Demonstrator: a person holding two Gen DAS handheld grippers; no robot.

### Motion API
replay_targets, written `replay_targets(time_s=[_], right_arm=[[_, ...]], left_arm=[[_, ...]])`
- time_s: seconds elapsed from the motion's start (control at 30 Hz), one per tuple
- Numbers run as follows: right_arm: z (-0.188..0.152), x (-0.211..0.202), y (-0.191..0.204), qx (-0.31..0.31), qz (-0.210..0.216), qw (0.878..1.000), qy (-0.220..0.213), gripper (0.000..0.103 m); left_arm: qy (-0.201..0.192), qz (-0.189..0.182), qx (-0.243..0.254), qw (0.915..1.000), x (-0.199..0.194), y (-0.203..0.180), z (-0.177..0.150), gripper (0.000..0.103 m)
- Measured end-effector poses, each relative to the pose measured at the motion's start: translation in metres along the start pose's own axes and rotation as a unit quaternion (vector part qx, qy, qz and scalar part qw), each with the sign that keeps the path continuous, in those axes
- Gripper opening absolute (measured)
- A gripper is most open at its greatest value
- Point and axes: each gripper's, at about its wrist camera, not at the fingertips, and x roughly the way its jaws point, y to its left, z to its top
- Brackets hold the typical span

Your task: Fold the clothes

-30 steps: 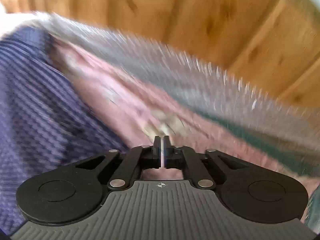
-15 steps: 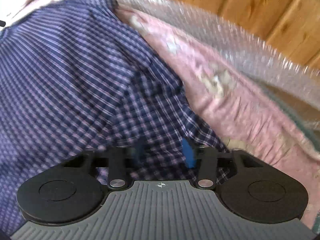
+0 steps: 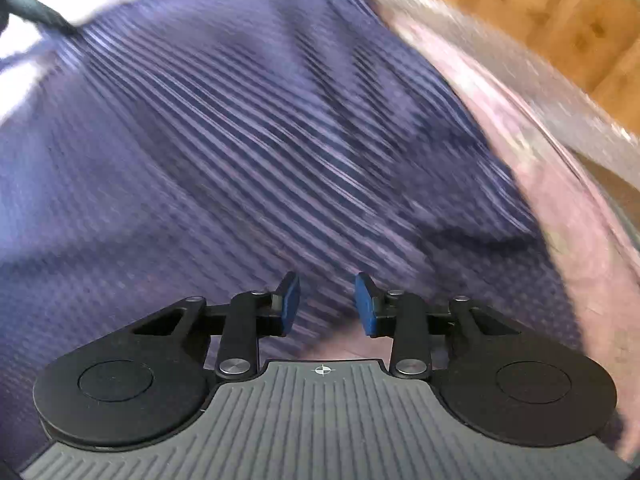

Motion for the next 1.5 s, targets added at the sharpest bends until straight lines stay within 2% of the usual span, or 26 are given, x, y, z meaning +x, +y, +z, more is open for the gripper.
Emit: replay_targets(time_s=[0.07, 0.13, 0.2, 0.27, 0.33, 0.37, 0.47, 0.5, 0.57, 0.63, 0.7, 0.77, 0.8, 0.83, 0.87, 0.9, 0.93, 1.03, 1.1, 1.17, 1.27, 1.33, 1.37, 1.43, 1.47, 1.5], right_arm=[[-0.003, 0.004, 0.037, -0.026, 0.029, 0.999, -0.001, 0.036], [-0.026, 0.016, 0.057, -0.055, 0.035, 0.998, 0.017, 0.039], [-0.056, 0.007, 0.053, -0.062, 0.019, 0.998, 0.01, 0.043], [-0.075, -0.007, 0.036, -0.033, -0.004, 0.999, 0.039, 0.047], [-0.079, -0.019, 0.038, -0.024, -0.033, 0.998, 0.05, 0.048], [-0.076, -0.025, 0.046, -0.02, -0.037, 0.998, 0.038, 0.046], [-0.061, -0.037, 0.084, 0.0, -0.001, 1.0, -0.013, 0.054], [-0.057, -0.031, 0.096, 0.007, 0.008, 1.0, -0.016, 0.055], [-0.077, -0.026, 0.11, 0.005, 0.011, 1.0, -0.01, 0.054], [-0.105, -0.022, 0.121, -0.002, 0.01, 1.0, 0.0, 0.06], [-0.135, -0.035, 0.11, 0.024, 0.01, 1.0, 0.004, 0.063], [-0.164, -0.05, 0.103, 0.025, -0.008, 0.999, 0.021, 0.07], [-0.174, -0.057, 0.101, 0.033, -0.021, 0.999, 0.035, 0.071], [-0.181, -0.064, 0.099, 0.047, -0.036, 0.997, 0.05, 0.068], [-0.179, -0.069, 0.103, 0.052, -0.052, 0.996, 0.058, 0.059], [-0.171, -0.078, 0.115, 0.04, -0.069, 0.996, 0.05, 0.053], [-0.16, -0.089, 0.133, 0.02, -0.074, 0.997, 0.027, 0.052], [-0.114, -0.112, 0.219, -0.051, -0.021, 0.997, -0.058, 0.052], [-0.082, -0.109, 0.299, -0.125, 0.027, 0.986, -0.102, 0.056], [-0.075, -0.104, 0.38, -0.192, 0.062, 0.972, -0.124, 0.057], [-0.07, -0.064, 0.466, -0.289, 0.092, 0.946, -0.116, 0.062], [-0.081, -0.038, 0.492, -0.329, 0.082, 0.936, -0.096, 0.062], [-0.09, -0.035, 0.495, -0.346, 0.074, 0.932, -0.082, 0.058], [-0.096, -0.03, 0.494, -0.346, 0.065, 0.933, -0.072, 0.055], [-0.091, -0.031, 0.491, -0.331, 0.063, 0.939, -0.068, 0.049], [-0.086, -0.033, 0.487, -0.315, 0.06, 0.945, -0.061, 0.014]], left_arm=[[0.02, 0.021, 0.014, 0.9995, 0.011, 0.001, -0.022, 0.012], [0.027, 0.048, -0.016, 0.9984, 0.001, 0.019, -0.036, 0.007], [0.032, 0.08, -0.038, 0.9955, -0.013, 0.034, -0.048, 0.004], [0.029, 0.089, -0.05, 0.9944, -0.033, 0.027, -0.053, 0.005], [0.003, 0.056, -0.05, 0.9972, -0.05, 0.002, -0.055, 0.008], [-0.007, 0.043, -0.043, 0.9981, -0.053, -0.015, -0.057, 0.015], [0.022, 0.038, -0.012, 0.9989, -0.041, -0.049, -0.079, 0.019], [0.036, 0.048, -0.004, 0.9982, -0.036, -0.052, -0.091, 0.019], [0.048, 0.067, -0.003, 0.9966, -0.04, -0.049, -0.121, 0.019], [0.063, 0.081, -0.038, 0.994, -0.061, -0.032, -0.149, 0.017], [0.08, 0.1, -0.065, 0.9896, -0.084, -0.019, -0.183, 0.02], [0.093, 0.119, -0.09, 0.9844, -0.107, -0.008, -0.216, 0.019], [0.085, 0.113, -0.106, 0.9842, -0.115, -0.005, -0.226, 0.02], [0.075, 0.103, -0.123, 0.9842, -0.121, -0.003, -0.235, 0.022], [0.065, 0.094, -0.139, 0.9837, -0.128, 0.0, -0.245, 0.025], [0.055, 0.084, -0.155, 0.9827, -0.134, 0.002, -0.254, 0.027], [0.045, 0.074, -0.172, 0.9813, -0.141, 0.005, -0.264, 0.028], [0.022, 0.067, -0.161, 0.9844, -0.151, -0.001, -0.279, 0.029], [0.007, 0.064, -0.152, 0.9863, -0.158, -0.005, -0.288, 0.029], [-0.009, 0.06, -0.142, 0.988, -0.164, -0.008, -0.298, 0.03], [-0.027, 0.063, -0.122, 0.9901, -0.186, -0.012, -0.321, 0.034], [-0.04, 0.059, -0.114, 0.9909, -0.199, -0.013, -0.335, 0.035], [-0.046, 0.054, -0.11, 0.9914, -0.203, -0.015, -0.34, 0.035], [-0.052, 0.054, -0.086, 0.9934, -0.21, -0.022, -0.347, 0.035], [-0.054, 0.055, -0.065, 0.9949, -0.21, -0.027, -0.349, 0.037], [-0.059, 0.057, -0.047, 0.9956, -0.21, -0.032, -0.347, 0.038]])
